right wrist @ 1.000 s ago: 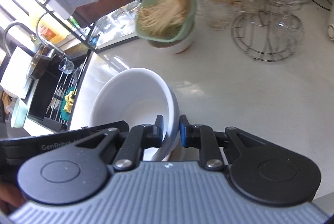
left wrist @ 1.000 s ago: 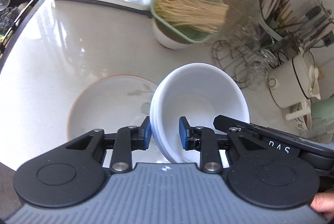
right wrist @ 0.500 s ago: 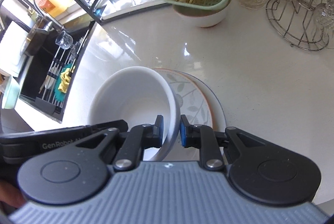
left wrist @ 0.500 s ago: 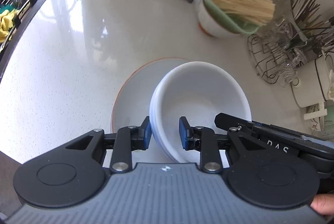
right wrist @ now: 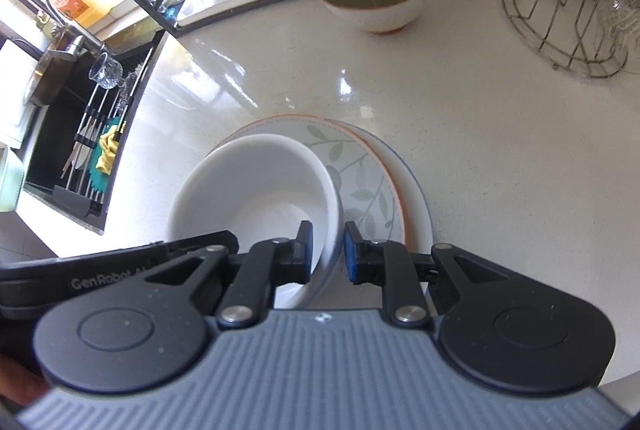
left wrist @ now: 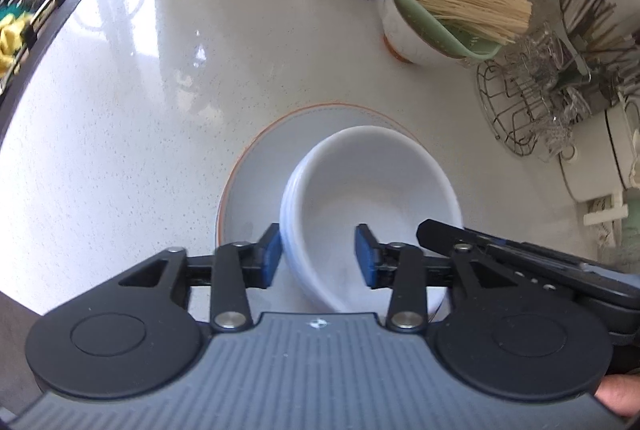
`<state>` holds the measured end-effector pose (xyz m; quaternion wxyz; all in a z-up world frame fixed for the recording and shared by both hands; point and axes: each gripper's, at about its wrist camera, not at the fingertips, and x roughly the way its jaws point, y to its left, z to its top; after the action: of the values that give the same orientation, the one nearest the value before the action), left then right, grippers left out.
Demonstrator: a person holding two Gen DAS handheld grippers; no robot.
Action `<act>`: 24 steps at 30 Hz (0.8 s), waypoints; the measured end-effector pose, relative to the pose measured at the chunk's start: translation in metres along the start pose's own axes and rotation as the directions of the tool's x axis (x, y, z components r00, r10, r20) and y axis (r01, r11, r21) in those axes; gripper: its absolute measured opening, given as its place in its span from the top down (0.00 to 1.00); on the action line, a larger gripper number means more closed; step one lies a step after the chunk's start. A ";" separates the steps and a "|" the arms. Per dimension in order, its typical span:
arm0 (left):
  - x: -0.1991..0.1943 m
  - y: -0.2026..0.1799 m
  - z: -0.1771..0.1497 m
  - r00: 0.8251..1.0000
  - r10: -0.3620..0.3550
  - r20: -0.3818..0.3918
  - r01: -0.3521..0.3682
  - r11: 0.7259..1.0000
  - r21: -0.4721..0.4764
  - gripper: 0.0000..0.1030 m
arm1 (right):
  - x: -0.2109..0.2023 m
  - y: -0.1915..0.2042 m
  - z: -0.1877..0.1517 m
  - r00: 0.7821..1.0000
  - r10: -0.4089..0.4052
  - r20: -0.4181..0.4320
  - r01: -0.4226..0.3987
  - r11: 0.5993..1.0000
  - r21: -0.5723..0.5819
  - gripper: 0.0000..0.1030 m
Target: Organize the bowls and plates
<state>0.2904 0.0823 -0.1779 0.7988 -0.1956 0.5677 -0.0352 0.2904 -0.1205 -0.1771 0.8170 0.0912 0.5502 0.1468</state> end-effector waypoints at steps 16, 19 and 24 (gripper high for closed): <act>-0.052 0.000 0.029 0.998 -0.009 0.057 0.000 0.987 0.162 0.47 | -0.043 0.009 -0.012 0.983 -0.071 0.169 0.054 0.993 0.103 0.58; -0.073 -0.007 0.029 0.994 -0.007 0.106 -0.014 0.982 0.188 0.47 | -0.060 0.012 -0.012 0.974 -0.047 0.221 0.026 0.995 0.100 0.58; -0.101 -0.017 0.021 0.990 0.002 0.144 -0.030 0.981 0.191 0.47 | -0.091 0.019 -0.016 0.949 -0.028 0.315 0.006 0.998 0.069 0.58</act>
<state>0.2767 0.1003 -0.0764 0.8530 -0.1150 0.5044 -0.0692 0.2406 -0.1336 -0.0979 0.8920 0.1363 0.4181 0.1046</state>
